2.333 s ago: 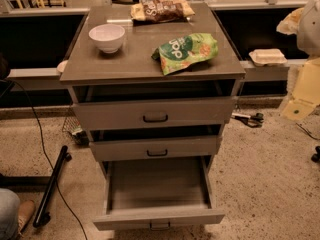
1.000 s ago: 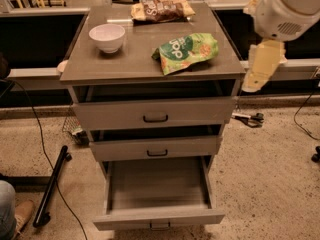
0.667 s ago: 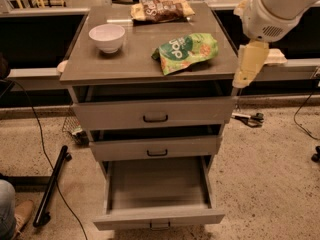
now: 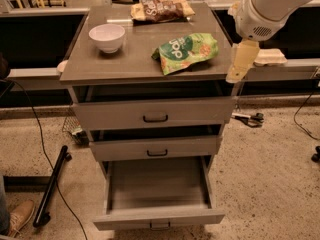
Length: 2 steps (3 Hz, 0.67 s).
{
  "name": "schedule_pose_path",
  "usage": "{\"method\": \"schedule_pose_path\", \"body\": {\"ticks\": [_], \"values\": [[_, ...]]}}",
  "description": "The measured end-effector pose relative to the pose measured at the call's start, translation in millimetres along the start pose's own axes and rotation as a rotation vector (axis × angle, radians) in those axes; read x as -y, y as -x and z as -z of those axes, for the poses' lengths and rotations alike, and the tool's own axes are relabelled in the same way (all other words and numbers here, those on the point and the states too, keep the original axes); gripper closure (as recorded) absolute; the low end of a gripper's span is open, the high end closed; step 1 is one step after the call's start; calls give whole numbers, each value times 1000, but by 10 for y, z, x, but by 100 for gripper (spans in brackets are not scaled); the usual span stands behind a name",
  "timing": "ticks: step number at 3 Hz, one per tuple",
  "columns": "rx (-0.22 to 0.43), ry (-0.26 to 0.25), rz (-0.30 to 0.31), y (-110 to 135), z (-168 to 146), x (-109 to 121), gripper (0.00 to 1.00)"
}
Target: Place green rice chip bag into bottom drawer
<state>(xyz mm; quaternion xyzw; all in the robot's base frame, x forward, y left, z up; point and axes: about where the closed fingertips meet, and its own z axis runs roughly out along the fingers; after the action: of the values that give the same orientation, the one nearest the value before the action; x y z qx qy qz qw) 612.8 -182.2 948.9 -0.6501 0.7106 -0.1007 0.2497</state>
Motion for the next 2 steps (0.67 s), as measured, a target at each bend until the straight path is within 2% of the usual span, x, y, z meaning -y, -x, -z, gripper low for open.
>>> {"method": "schedule_pose_path", "body": {"ticks": [1, 2], "values": [[43, -15, 2, 18, -130, 154, 0], [125, -23, -1, 89, -390, 440, 0]]}}
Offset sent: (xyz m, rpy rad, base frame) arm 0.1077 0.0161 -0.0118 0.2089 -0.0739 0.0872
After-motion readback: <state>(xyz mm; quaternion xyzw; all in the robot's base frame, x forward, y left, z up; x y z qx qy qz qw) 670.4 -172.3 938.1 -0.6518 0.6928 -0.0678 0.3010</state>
